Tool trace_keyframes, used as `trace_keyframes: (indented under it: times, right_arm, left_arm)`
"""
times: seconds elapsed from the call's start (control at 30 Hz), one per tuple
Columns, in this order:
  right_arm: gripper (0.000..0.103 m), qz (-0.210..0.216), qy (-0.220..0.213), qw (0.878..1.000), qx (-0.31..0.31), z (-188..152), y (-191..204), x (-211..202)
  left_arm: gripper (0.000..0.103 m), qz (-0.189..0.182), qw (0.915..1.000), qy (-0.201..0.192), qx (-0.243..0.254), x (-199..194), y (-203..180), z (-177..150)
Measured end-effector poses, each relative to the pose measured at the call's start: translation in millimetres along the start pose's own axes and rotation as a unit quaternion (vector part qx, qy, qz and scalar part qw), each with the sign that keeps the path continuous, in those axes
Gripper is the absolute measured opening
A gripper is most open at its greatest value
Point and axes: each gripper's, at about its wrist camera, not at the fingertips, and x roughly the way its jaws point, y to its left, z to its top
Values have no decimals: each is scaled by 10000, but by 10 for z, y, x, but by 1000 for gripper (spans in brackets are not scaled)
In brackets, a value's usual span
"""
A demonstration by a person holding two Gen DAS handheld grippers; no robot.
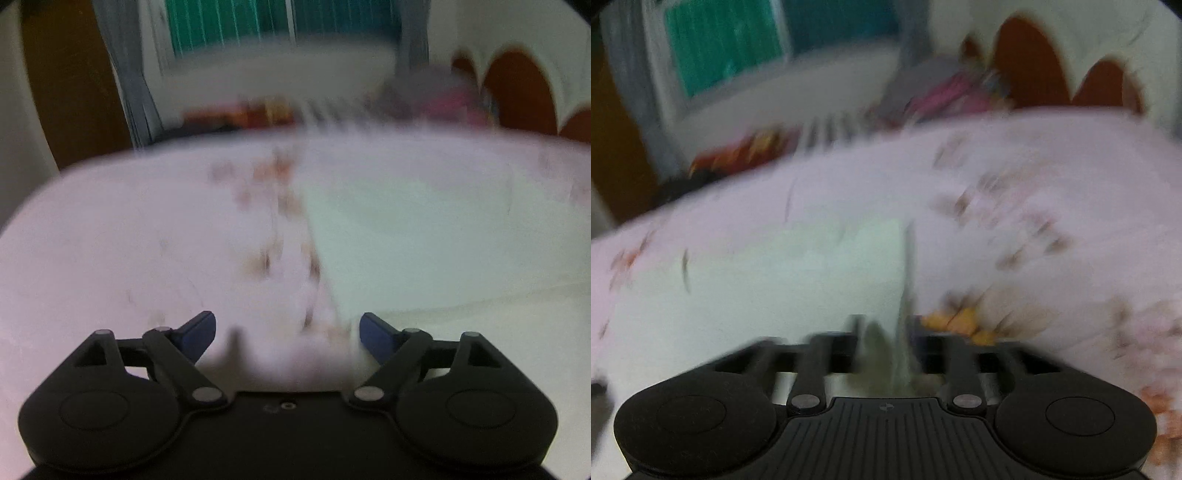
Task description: Fold small clothes
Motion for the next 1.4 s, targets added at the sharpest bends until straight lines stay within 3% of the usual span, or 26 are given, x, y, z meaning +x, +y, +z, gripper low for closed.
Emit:
trace_keyframes:
  times: [0.07, 0.13, 0.3, 0.37, 0.43, 0.53, 0.63, 0.7, 0.77, 0.87, 0.97, 1.07, 1.1, 1.17, 1.27, 1.4]
  right_arm:
    - [47, 217, -208, 9995, -41, 23, 60, -128]
    - [47, 485, -36, 9984, -282, -1, 234, -70]
    - [41, 963, 565, 9907, -784, -219, 578, 217]
    - [41, 616, 619, 9936, -718, -271, 460, 274]
    - [41, 249, 295, 9988, -311, -207, 235, 202]
    - [41, 426, -24, 9988, 236, 32, 80, 233]
    - [41, 644, 226, 9977, -4, 228, 298, 538]
    - [41, 674, 370, 9965, -332, 280, 417, 746]
    - [41, 42, 560, 9968, -570, 267, 347, 937]
    - [42, -593, 572, 9966, 15, 287, 148, 883]
    - [41, -143, 214, 9997, -7, 257, 362, 646]
    - [41, 843, 405, 9952, -299, 100, 841, 667]
    - [41, 995, 461, 9926, -531, 27, 990, 672]
    - [41, 1201, 534, 9863, -995, -117, 1244, 684]
    - [41, 1123, 503, 9845, -1250, -177, 1211, 680]
    - [41, 74, 422, 9954, -857, 21, 495, 751]
  left_arm:
    - [79, -437, 9986, -119, -281, -31, -100, 81]
    - [79, -835, 9959, -47, -344, 68, -306, 135]
    - [86, -667, 9968, 448, -38, 445, -573, 29]
    - [86, -761, 9961, 437, 8, 419, -500, 48]
    - [89, -881, 9952, 347, -244, 446, -394, 137]
    - [89, -910, 9941, 367, -459, 723, -351, 398]
    - [88, -1041, 9925, 394, -502, 1107, -331, 639]
    - [88, -913, 9934, 548, -423, 1375, -265, 710]
    - [89, -871, 9941, 472, -453, 1403, -169, 735]
    - [86, -832, 9941, 301, -628, 1248, -95, 706]
    - [87, -1199, 9906, 153, -645, 1036, -323, 638]
    - [87, -1496, 9873, 247, -465, 990, -634, 562]
    - [87, -1523, 9873, 257, -365, 1003, -716, 538]
    - [87, -1354, 9904, 253, -134, 1031, -781, 480]
    - [87, -1058, 9942, 156, 81, 1006, -633, 373]
    - [93, -532, 9982, 266, 90, 986, -384, 296]
